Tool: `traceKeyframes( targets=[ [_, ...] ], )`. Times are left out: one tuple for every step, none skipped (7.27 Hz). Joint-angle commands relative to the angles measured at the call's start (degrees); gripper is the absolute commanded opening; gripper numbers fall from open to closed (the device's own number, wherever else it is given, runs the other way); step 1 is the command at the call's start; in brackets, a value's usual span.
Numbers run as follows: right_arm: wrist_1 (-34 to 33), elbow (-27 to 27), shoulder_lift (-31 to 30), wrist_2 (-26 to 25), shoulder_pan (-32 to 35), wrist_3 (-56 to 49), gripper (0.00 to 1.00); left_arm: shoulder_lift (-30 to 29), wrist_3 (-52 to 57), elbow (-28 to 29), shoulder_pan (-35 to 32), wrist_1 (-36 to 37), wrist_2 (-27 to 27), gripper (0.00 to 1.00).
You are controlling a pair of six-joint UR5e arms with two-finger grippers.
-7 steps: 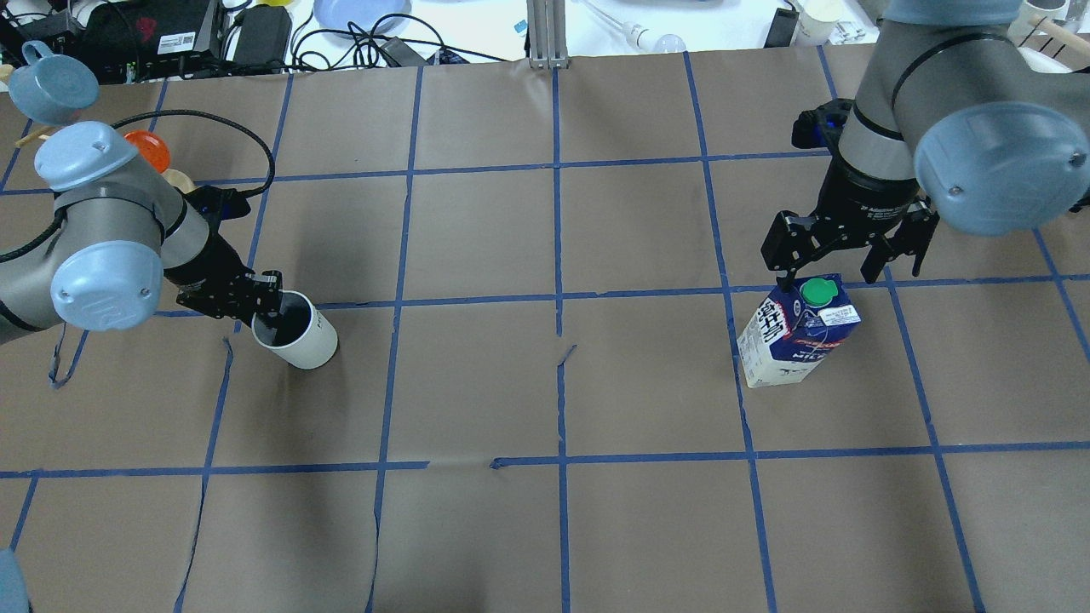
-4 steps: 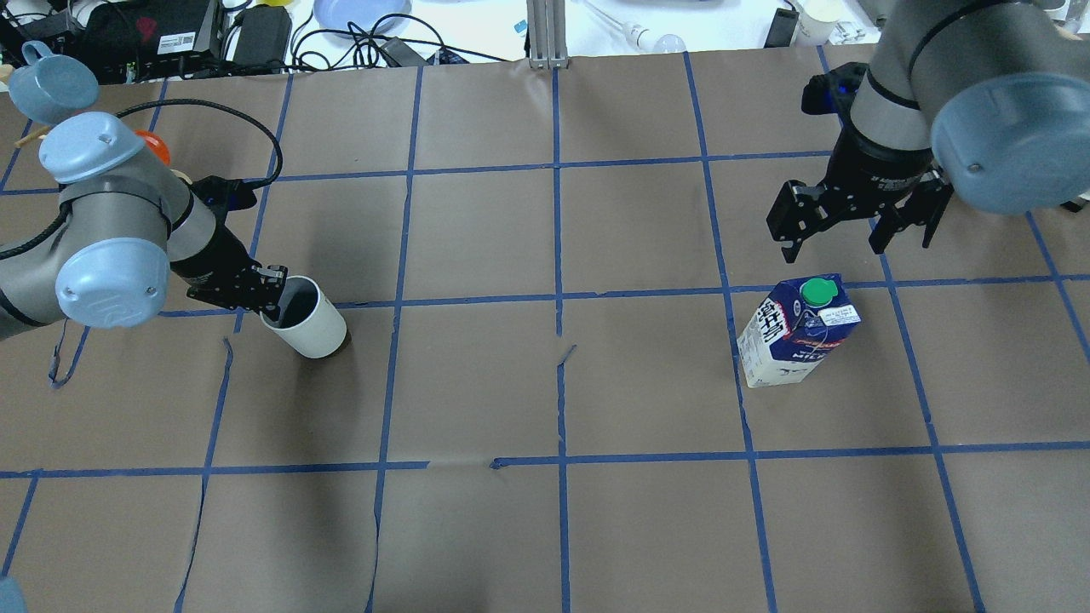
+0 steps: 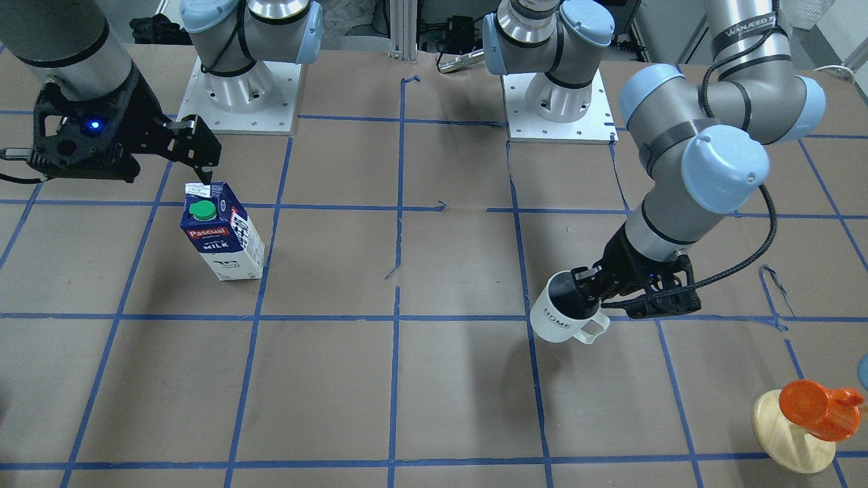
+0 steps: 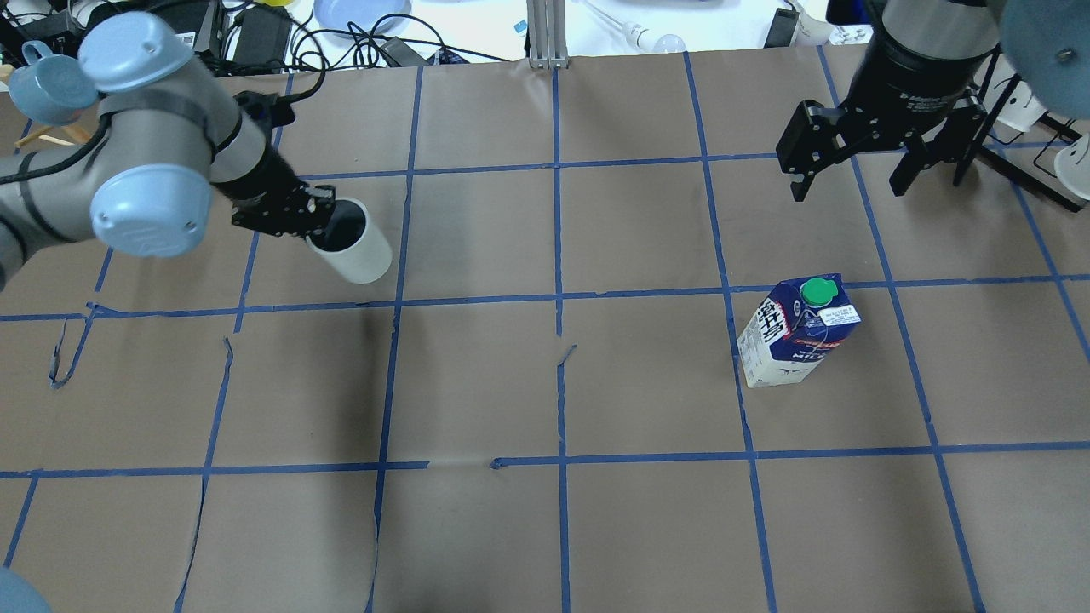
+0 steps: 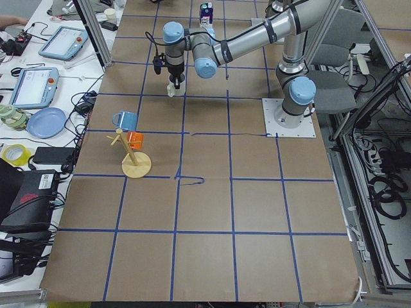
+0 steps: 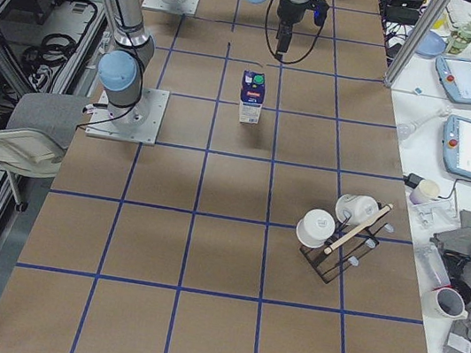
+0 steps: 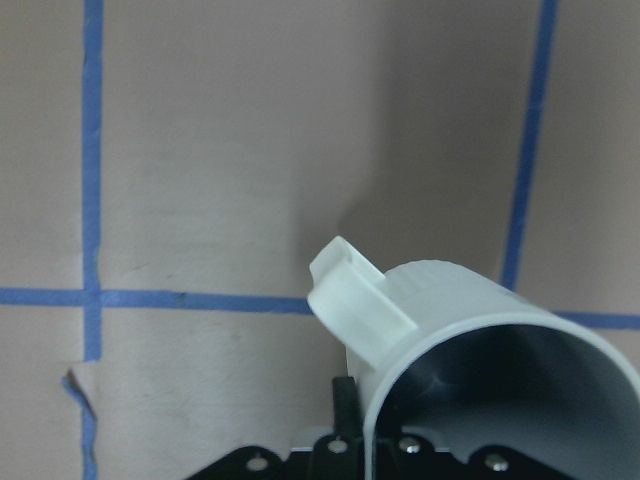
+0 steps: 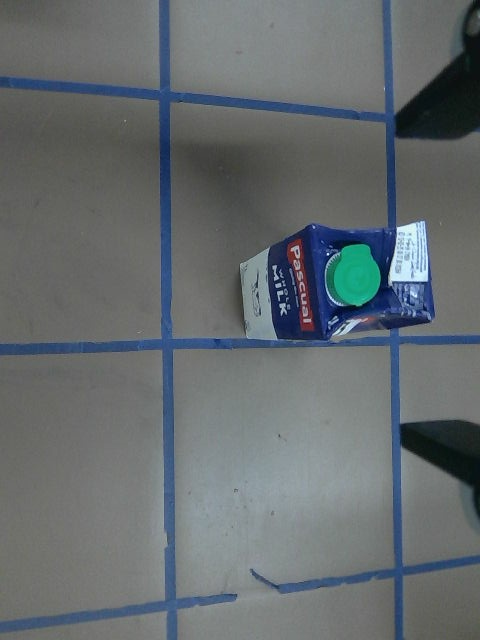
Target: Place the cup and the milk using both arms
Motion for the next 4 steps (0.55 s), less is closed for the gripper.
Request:
traceKeyframes(
  targets=[
    [-0.5, -0.2, -0.3, 0.5, 1.7, 1.9, 1.0, -3.9, -11.7, 4.0, -9.3, 1.9, -1.7, 0.0],
    [-0.6, -0.2, -0.3, 0.5, 1.7, 1.7, 1.0, -6.8, -15.2, 6.1, -12.3, 2.4, -1.1, 0.0],
    [-0.7, 0.3, -0.4, 0.6, 1.7, 2.1, 0.99, -9.2, -18.2, 9.1, -15.1, 2.4, -1.0, 0.0],
    [-1.6, 0.2, -0.4, 0.4, 1.7, 2.7, 0.97, -11.6, -20.6, 11.0, -17.8, 2.4, 0.5, 0.0]
  ],
)
